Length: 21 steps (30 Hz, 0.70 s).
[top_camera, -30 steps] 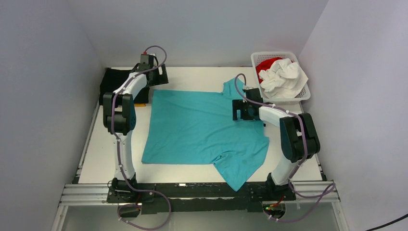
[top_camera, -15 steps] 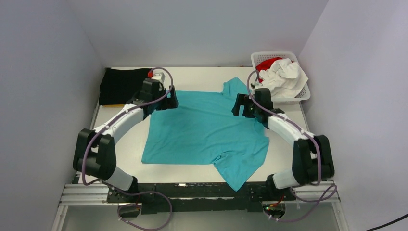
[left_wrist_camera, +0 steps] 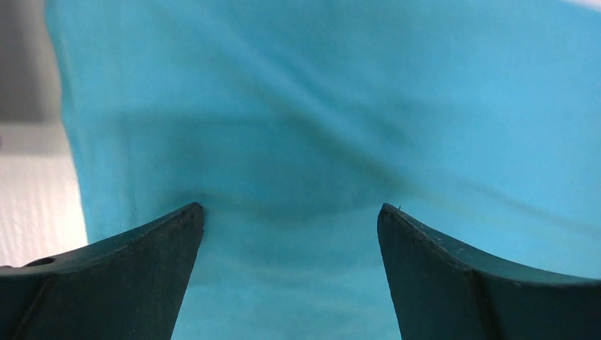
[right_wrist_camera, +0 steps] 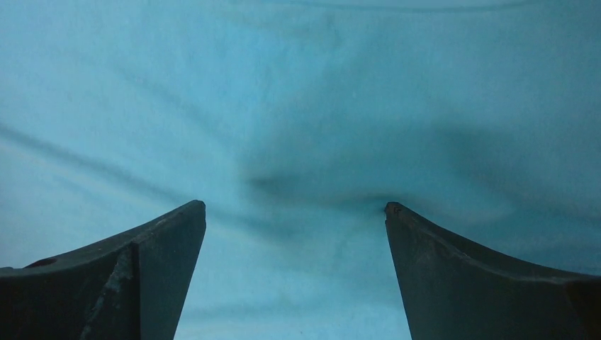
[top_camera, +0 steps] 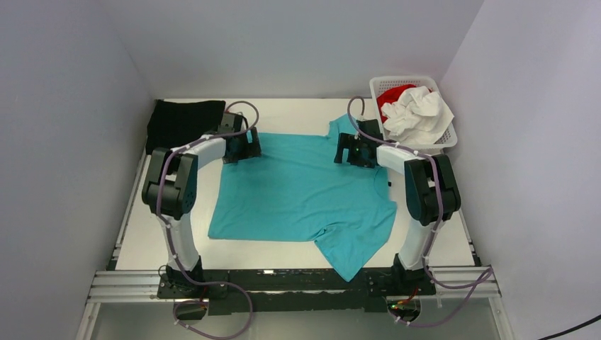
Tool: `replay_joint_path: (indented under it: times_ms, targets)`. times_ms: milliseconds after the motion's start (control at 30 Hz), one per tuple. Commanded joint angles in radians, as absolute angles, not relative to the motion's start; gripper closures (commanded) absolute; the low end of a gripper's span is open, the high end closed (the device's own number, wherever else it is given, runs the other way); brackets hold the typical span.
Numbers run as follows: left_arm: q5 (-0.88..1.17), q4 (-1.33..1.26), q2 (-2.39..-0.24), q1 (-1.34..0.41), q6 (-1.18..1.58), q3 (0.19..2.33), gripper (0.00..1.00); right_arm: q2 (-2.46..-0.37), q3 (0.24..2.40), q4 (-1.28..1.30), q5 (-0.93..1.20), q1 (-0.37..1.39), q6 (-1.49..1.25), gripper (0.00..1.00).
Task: Fold and stack the t-shirts
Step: Grab the side of the flattened tshirt closest away from the robot with both arms
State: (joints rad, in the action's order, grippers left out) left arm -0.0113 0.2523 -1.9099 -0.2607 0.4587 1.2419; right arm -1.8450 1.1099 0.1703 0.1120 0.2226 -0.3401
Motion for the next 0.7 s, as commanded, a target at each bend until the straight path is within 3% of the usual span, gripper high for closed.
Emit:
replay_joint_path:
  times_ms: [0, 333, 533, 667]
  targets:
    - [0.020, 0.369, -2.051, -0.187, 0.449, 1.406, 0.00, -1.936, 1.172, 0.238, 0.058, 0.230, -0.382, 0.00]
    - [0.054, 0.462, -2.206, -0.140, 0.441, 1.639, 0.01, -2.092, 1.388, 0.320, -0.010, 0.229, -0.375, 0.00]
    - [0.112, 0.503, -2.239, -0.139, 0.432, 1.783, 0.01, -2.015, 1.433, 0.338, -0.089, 0.228, -0.344, 0.00]
    - [0.123, 0.477, -2.129, -0.157, 0.418, 1.748, 0.01, -1.895, 1.424, 0.340, -0.098, 0.234, -0.326, 0.00]
